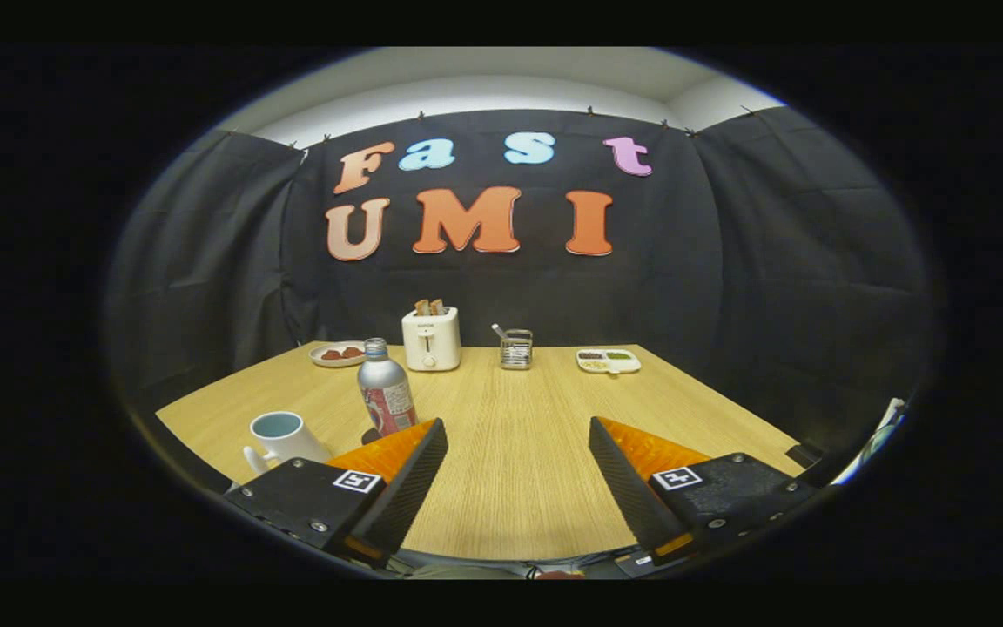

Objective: Take the bottle from table, then pour the juice into the cup, finally place the bottle on the coaster

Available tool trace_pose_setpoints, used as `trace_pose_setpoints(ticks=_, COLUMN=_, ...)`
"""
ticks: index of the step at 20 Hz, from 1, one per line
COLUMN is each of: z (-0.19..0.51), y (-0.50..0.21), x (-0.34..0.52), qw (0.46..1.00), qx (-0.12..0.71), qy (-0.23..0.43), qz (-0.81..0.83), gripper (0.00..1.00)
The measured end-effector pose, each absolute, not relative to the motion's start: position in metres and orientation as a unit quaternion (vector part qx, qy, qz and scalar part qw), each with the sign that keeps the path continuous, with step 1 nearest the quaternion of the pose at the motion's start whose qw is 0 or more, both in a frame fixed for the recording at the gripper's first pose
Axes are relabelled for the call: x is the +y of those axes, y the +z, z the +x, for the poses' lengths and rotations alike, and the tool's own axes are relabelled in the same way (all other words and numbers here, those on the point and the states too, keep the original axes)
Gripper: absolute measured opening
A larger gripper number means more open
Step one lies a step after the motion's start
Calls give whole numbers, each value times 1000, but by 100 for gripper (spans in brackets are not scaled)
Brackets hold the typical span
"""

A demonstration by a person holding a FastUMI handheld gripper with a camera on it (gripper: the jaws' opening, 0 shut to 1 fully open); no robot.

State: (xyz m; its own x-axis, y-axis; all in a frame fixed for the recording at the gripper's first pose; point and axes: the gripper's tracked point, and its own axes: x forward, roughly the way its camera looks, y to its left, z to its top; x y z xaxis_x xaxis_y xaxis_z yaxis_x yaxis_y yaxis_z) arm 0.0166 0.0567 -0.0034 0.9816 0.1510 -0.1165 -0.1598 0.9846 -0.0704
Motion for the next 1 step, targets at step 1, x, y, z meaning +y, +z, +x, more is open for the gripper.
trace_pose_setpoints(ticks=1, z=17, y=-4, x=56, qw=995, qx=56, qy=76, qz=-42, gripper=97)
